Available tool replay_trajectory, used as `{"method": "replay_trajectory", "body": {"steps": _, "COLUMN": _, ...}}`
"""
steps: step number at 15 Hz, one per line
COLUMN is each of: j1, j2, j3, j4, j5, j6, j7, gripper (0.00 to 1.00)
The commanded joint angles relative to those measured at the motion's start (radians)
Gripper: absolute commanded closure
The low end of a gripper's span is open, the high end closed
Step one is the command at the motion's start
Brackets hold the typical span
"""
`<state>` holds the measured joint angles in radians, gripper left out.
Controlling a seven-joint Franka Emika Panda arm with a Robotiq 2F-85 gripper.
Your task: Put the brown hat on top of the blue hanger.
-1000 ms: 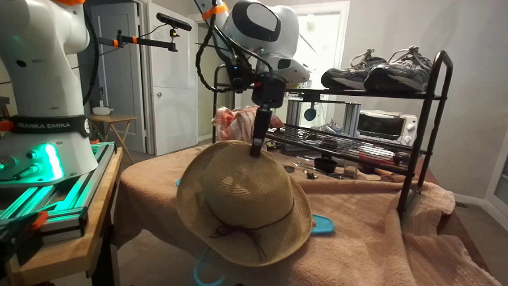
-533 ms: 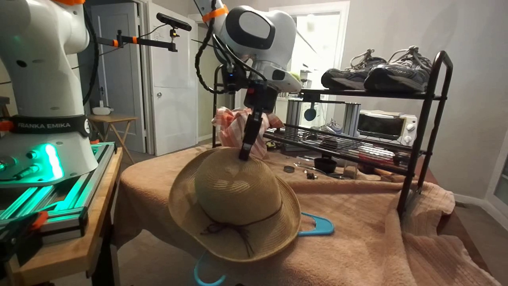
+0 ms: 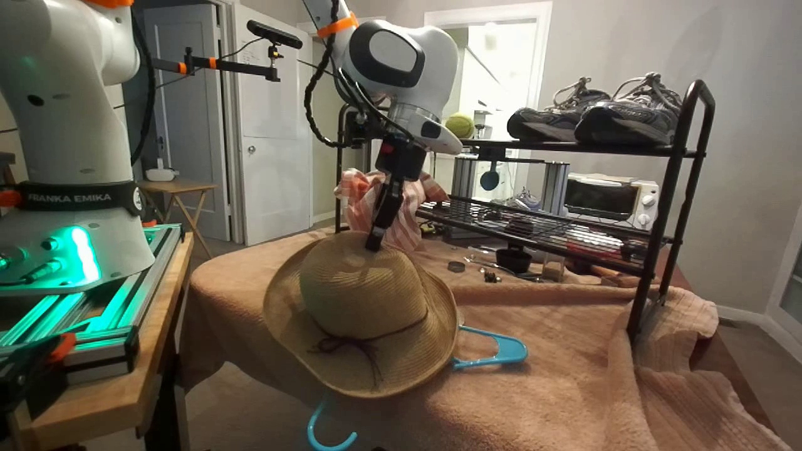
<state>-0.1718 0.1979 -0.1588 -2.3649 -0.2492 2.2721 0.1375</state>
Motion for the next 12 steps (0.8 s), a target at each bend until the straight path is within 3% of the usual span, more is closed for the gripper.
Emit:
{"method": "replay_trajectory", "body": {"steps": 1, "j1": 0.02, "j2": -0.032, "j3": 0.016, "j4": -0.025, "j5": 0.061, "j6": 0.013, "j7": -0.043, "gripper": 0.98}}
{"method": "replay_trajectory", "body": {"steps": 10, "j1": 0.079, "j2": -0.045, "j3": 0.062, "j4": -0.031, "j5": 0.061, "j6": 0.048, "j7": -0.021, "gripper": 0.98}}
{"method": "replay_trajectory", "body": {"steps": 11, "j1": 0.085, "j2": -0.048, "j3": 0.063, "j4": -0.033, "j5": 0.053, "j6": 0.051, "j7": -0.019, "gripper": 0.68}}
{"method": "replay_trajectory", "body": {"steps": 12, "j1": 0.091, "j2": -0.056, "j3": 0.06, "j4": -0.037, "j5": 0.034, "j6": 0.058, "j7": -0.009, "gripper": 0.67}}
